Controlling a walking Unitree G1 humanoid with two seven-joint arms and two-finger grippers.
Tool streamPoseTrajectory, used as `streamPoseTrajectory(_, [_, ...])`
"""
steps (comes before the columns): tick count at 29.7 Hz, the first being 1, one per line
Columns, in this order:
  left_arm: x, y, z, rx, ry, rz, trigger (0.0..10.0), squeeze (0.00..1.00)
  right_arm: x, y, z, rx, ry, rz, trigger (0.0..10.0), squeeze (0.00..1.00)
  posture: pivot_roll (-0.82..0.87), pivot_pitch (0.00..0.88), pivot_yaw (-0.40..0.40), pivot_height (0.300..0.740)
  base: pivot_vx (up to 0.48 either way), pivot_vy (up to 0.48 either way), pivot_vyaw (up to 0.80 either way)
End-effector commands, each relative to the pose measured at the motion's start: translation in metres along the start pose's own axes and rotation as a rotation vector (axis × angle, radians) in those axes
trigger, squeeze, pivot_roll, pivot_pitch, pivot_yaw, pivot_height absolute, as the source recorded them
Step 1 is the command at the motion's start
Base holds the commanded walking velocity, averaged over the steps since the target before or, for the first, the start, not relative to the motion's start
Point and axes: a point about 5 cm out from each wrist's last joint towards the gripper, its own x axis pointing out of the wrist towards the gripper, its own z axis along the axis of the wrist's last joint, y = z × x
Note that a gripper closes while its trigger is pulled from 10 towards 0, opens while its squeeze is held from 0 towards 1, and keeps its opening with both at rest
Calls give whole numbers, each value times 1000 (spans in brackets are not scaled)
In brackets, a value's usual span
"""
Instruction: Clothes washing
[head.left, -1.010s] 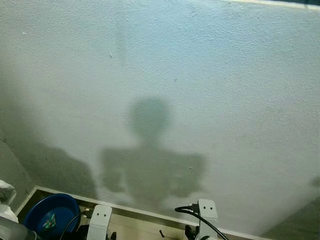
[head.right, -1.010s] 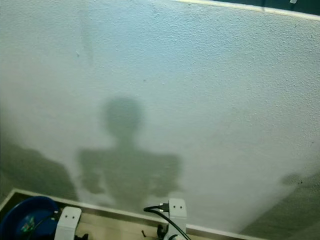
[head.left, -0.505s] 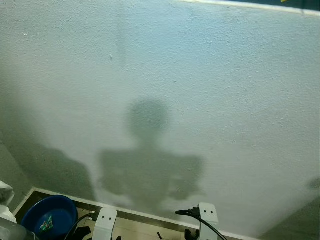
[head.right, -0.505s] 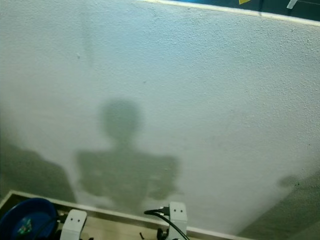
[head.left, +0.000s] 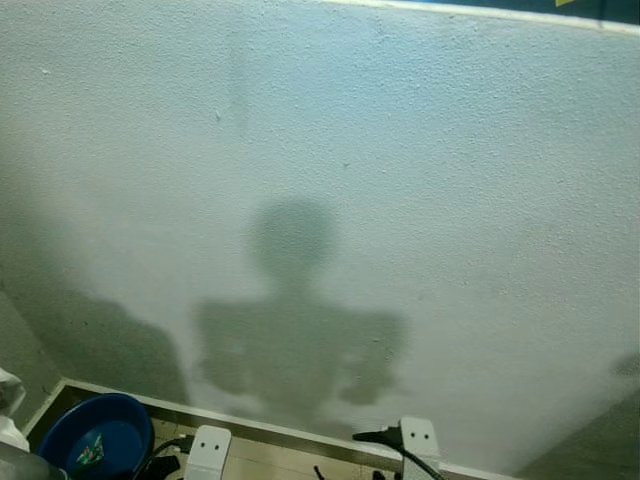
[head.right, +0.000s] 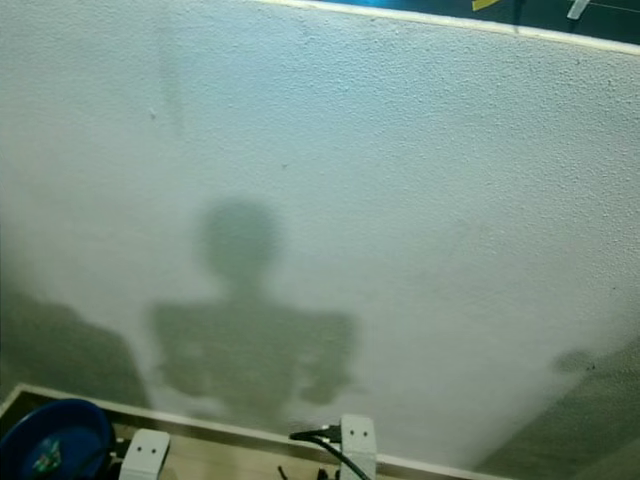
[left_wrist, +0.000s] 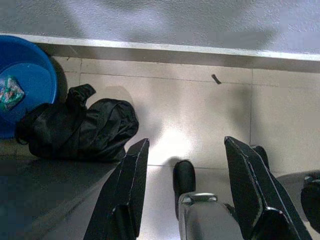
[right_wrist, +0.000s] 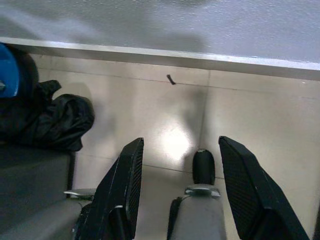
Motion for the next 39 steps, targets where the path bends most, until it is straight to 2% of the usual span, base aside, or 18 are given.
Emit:
streamPoseTrajectory(1, [-2,-1,-9,-19,30,-11,10000,0,-1,-4,-7,10,20,-21,10000,0,26,81,8,740,0,0,0])
streamPoseTrajectory(7, [-2,-5,-8,11,23,-28,10000,0,0,-2,0,12,1,-2,10000,0,33,93,10,740,0,0,0])
streamPoseTrajectory(11, [-1,-2,-5,-10,18,-15,10000,0,1,-9,5,3,-5,-13,10000,0,26,80,3,740,0,0,0])
streamPoseTrajectory(16, [0,-3,-3,-11,26,-16,10000,0,0,-11,1,-9,3,-20,10000,0,14,82,8,740,0,0,0])
streamPoseTrajectory(20, [1,-4,-2,-3,25,-28,10000,0,0,-10,0,32,-1,-37,10000,0,9,85,20,740,0,0,0])
streamPoseTrajectory(26, [1,-6,-2,11,23,-38,10000,0,0,-7,0,32,-1,-30,10000,0,19,86,21,740,0,0,0])
streamPoseTrajectory(34, [3,-9,4,-19,4,-29,10000,0,0,-19,7,12,-9,-45,10000,0,-11,69,10,740,0,0,0])
streamPoseTrajectory(37, [3,-8,7,-38,-13,-16,10000,0,0,-19,6,0,-11,-45,10000,0,-19,68,23,740,0,0,0])
streamPoseTrajectory(39, [3,-5,8,-65,-20,-8,10000,0,0,-17,5,25,-23,-46,10000,0,-26,65,32,740,0,0,0])
